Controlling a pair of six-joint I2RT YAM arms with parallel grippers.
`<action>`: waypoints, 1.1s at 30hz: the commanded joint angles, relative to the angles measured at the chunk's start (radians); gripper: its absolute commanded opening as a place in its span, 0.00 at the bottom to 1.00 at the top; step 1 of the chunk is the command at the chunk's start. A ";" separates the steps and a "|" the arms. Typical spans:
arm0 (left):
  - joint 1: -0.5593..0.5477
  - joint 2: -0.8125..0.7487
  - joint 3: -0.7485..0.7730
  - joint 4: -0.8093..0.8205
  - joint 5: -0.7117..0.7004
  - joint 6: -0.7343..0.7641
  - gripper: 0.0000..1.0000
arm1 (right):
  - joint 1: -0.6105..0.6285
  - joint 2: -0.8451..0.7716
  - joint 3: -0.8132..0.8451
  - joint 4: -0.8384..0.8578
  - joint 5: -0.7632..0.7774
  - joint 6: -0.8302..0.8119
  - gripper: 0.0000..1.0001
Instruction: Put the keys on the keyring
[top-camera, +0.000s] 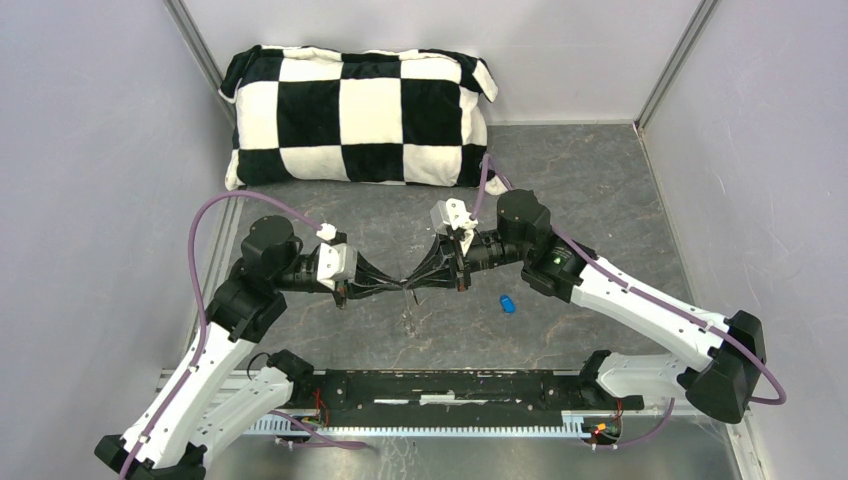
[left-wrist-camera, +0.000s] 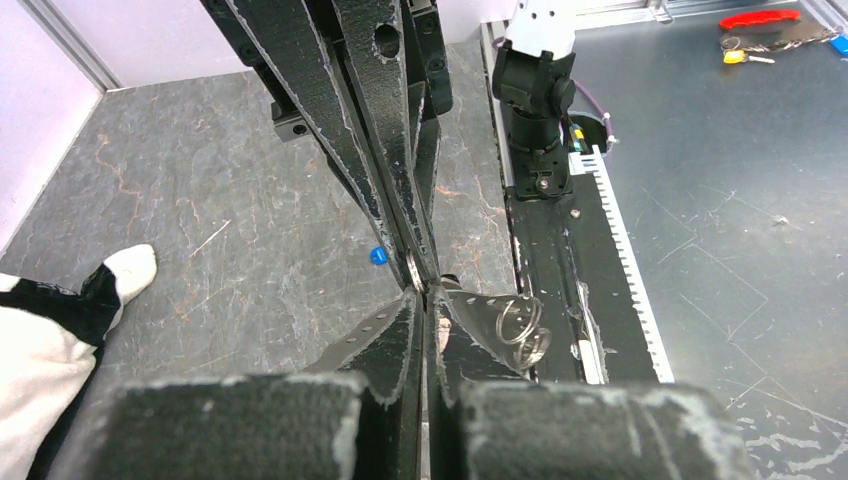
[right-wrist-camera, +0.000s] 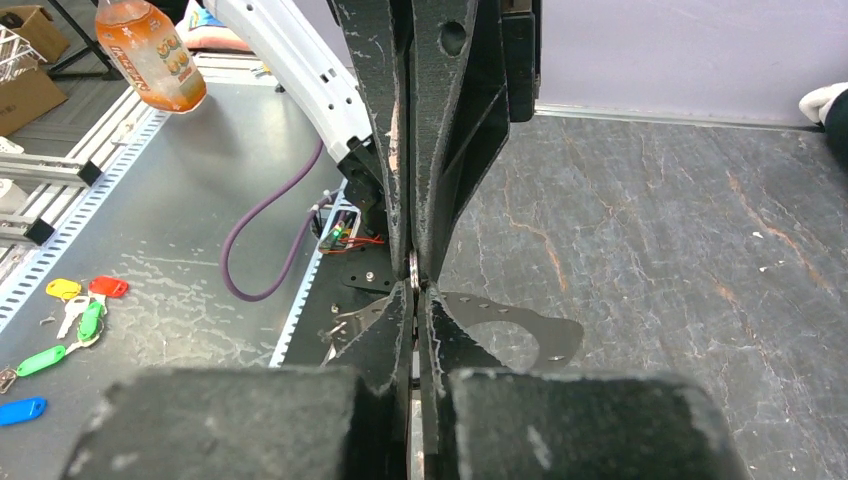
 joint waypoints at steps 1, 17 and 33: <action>-0.002 0.000 0.040 0.030 0.028 0.040 0.03 | -0.002 -0.017 0.044 -0.008 -0.012 0.008 0.00; -0.002 0.083 0.081 -0.164 -0.130 0.158 0.47 | -0.001 0.077 0.270 -0.524 0.156 -0.177 0.01; -0.006 0.153 0.073 -0.082 -0.027 0.099 0.43 | 0.041 0.134 0.363 -0.600 0.242 -0.210 0.01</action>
